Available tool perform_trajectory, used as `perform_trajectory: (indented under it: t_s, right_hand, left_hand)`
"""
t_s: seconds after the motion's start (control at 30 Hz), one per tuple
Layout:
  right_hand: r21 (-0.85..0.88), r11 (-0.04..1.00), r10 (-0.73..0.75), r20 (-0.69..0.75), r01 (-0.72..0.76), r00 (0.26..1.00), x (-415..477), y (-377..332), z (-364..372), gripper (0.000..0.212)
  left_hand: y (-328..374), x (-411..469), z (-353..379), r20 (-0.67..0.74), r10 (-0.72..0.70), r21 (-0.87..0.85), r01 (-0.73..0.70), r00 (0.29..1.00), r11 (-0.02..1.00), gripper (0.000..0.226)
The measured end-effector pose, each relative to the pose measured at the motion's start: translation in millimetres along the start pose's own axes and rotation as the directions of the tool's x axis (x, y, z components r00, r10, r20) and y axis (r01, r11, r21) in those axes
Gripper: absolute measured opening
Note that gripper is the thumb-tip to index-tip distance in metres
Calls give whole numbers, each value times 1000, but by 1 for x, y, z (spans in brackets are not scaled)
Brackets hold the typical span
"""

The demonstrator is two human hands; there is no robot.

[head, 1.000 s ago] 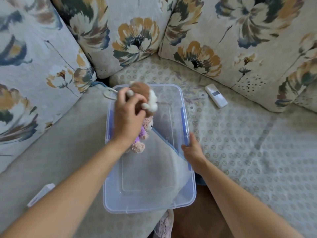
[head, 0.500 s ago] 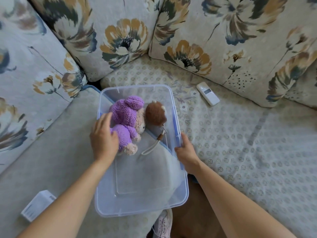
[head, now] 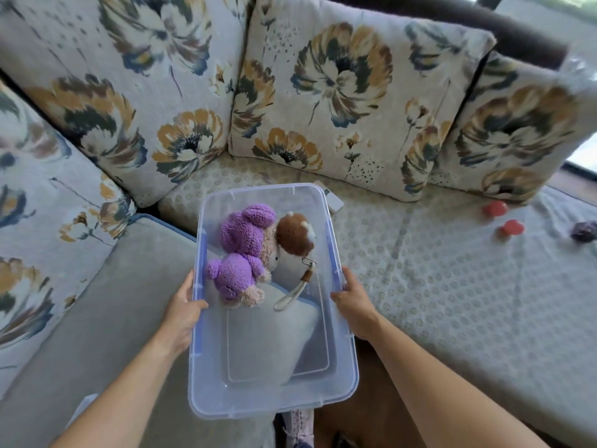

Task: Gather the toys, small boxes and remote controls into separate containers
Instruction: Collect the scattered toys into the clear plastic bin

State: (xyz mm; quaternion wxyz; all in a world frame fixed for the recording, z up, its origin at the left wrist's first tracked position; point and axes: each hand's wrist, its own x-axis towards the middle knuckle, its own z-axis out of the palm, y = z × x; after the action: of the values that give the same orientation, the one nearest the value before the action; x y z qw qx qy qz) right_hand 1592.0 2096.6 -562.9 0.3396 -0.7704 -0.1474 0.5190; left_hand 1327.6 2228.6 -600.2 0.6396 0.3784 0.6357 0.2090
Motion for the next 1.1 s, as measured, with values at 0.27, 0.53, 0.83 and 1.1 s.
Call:
perform_trajectory:
  t_s: [0.27, 0.53, 0.83, 1.1]
  right_hand:
    - [130, 991, -8, -113, 23, 994, -98, -12, -64, 55]
    - [279, 960, 54, -261, 22, 964, -158, 1, -135, 55]
    - [395, 919, 144, -364, 13, 920, -182, 23, -224, 60]
    - [411, 912, 227, -480, -11, 847, -185, 60, -293, 62]
  left_hand:
    - [46, -53, 50, 206, 97, 18, -102, 974, 995, 86]
    - [82, -108, 133, 332, 101, 116, -146, 938, 982, 85]
    - [96, -134, 241, 437, 56, 208, -161, 898, 965, 85]
    - [89, -159, 325, 523, 18, 254, -176, 852, 951, 86]
